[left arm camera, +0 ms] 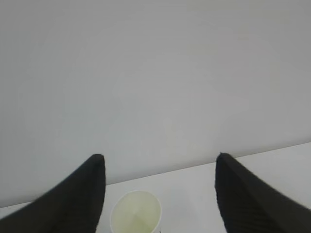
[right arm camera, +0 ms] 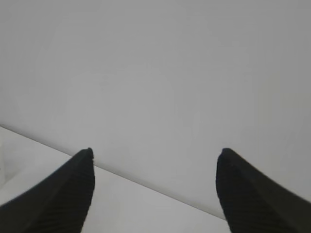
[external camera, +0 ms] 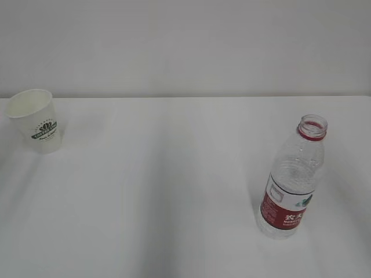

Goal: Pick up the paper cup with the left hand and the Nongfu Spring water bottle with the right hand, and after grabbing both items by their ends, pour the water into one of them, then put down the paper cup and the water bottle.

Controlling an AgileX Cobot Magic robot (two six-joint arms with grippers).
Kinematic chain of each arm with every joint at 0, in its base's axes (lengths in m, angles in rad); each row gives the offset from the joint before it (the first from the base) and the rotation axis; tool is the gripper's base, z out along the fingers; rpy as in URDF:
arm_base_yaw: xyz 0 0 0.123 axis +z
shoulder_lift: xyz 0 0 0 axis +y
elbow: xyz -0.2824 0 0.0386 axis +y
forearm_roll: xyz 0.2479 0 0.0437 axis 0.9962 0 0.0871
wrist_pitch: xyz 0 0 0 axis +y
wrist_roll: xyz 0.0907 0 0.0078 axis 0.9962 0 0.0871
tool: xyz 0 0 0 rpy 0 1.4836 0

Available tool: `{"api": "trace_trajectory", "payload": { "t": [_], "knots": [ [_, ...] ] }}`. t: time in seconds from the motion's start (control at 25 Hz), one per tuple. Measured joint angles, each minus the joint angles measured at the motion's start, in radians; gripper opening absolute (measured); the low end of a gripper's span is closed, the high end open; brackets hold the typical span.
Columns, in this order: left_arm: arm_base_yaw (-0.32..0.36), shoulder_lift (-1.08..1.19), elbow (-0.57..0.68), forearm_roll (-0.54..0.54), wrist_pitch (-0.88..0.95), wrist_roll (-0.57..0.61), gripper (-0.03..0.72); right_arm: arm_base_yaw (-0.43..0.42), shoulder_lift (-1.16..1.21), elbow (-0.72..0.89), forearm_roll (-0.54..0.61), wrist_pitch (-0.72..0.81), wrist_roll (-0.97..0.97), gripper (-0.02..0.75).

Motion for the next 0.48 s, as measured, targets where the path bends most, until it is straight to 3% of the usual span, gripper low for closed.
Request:
{"api": "trace_trajectory", "payload": {
  "t": [0.48],
  "knots": [
    [0.000,0.034,0.000,-0.002,-0.068,0.000,0.516,0.000,0.019,0.033,0.019,-0.023,-0.004,0.587]
  ]
}}
